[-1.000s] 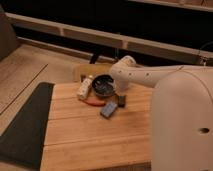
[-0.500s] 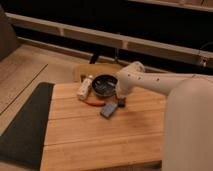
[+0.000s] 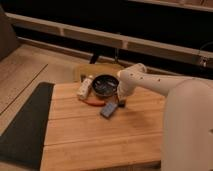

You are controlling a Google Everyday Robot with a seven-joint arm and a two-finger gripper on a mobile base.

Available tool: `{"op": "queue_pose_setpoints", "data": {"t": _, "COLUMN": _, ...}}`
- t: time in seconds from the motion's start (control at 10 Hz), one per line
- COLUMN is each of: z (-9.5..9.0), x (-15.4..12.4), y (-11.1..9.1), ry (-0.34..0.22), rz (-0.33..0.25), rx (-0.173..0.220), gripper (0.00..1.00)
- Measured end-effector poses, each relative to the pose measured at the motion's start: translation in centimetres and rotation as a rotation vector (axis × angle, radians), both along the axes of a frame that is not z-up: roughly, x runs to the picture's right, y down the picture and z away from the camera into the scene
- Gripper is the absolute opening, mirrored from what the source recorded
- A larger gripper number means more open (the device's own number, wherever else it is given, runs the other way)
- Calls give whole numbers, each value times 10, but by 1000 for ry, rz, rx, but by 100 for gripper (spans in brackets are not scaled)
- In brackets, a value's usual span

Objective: Push the eraser across the table

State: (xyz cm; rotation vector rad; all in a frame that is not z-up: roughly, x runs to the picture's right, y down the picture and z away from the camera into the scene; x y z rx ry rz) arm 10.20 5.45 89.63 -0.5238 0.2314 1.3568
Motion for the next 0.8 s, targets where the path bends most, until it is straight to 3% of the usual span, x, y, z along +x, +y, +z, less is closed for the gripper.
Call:
{"op": "queue_pose_setpoints", "data": {"t": 0.4, "z": 13, "x": -18, "y": -5, "ry": -74, "rz": -81, "rx": -28, "gripper": 2}}
{"op": "queue_pose_setpoints", "data": {"t": 0.8, "z": 28, "x": -25, "y": 1, "ry": -122, "rz": -85, "rx": -73, "gripper": 2}}
